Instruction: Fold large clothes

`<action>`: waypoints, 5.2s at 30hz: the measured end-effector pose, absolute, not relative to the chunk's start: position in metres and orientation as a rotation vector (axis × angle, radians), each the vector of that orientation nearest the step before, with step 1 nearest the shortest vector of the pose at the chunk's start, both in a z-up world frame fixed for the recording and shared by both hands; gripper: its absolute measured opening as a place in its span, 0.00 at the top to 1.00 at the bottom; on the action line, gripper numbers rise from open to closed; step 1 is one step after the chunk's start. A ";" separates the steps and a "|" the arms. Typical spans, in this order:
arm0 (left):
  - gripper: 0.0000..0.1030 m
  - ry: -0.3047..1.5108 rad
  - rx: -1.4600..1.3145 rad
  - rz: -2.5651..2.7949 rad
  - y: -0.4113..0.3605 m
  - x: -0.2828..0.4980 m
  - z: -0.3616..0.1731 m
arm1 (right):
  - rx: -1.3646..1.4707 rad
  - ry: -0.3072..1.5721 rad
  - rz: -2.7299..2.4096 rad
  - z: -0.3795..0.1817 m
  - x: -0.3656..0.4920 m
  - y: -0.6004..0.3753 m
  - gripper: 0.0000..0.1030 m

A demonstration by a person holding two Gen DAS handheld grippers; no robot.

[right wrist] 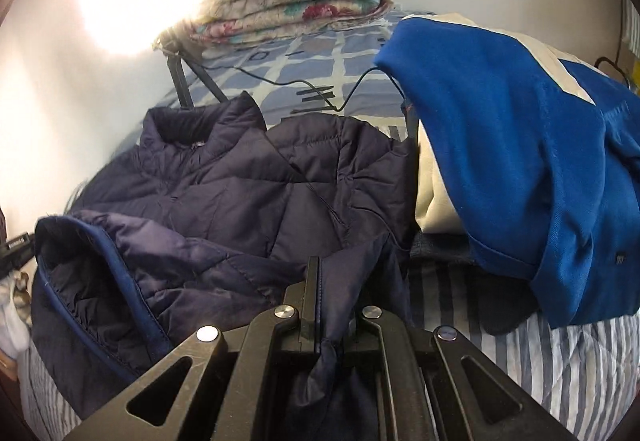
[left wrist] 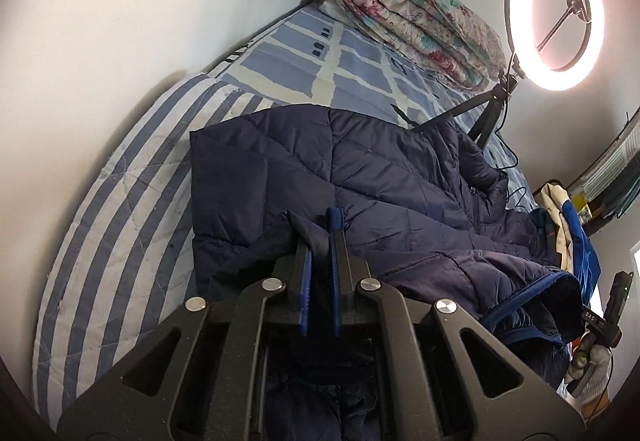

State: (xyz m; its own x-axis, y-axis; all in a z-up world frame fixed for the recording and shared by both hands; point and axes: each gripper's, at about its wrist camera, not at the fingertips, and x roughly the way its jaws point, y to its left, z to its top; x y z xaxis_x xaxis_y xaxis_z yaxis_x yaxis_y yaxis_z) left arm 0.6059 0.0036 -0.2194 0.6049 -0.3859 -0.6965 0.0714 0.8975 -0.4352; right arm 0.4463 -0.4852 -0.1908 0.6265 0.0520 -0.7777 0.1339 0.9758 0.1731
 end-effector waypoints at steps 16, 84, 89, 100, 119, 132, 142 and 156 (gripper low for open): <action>0.30 0.802 -0.335 -0.303 0.036 0.604 -0.167 | 0.311 0.731 0.032 -0.154 0.405 -0.527 0.38; 0.66 0.853 -0.022 0.031 -0.057 0.725 -0.222 | -0.285 0.870 -0.327 -0.191 0.523 -0.460 0.92; 0.54 0.756 -0.073 -0.082 -0.070 0.684 -0.180 | -0.141 0.818 -0.258 -0.167 0.494 -0.468 0.72; 0.51 0.825 0.154 -0.378 -0.238 0.647 -0.186 | 0.036 0.823 0.001 -0.158 0.380 -0.433 0.70; 0.51 0.788 0.117 -0.444 -0.205 0.541 -0.192 | 0.168 0.833 -0.041 -0.179 0.316 -0.444 0.25; 0.52 0.872 0.160 -0.466 -0.226 0.494 -0.251 | 0.633 0.893 -0.164 -0.231 0.303 -0.495 0.16; 0.51 0.774 0.009 -0.440 -0.133 0.420 -0.199 | 0.735 0.871 -0.222 -0.229 0.341 -0.492 0.14; 0.51 0.787 -0.032 -0.415 -0.053 0.359 -0.199 | 0.884 0.818 -0.319 -0.230 0.330 -0.504 0.40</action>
State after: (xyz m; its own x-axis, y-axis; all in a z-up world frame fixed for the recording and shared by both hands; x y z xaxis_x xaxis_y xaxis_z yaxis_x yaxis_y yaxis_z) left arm 0.3588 -0.0532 -0.1988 0.6298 -0.3737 -0.6810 0.3505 0.9191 -0.1803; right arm 0.3302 -0.5043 -0.2304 0.6618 0.0746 -0.7459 0.5597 0.6128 0.5579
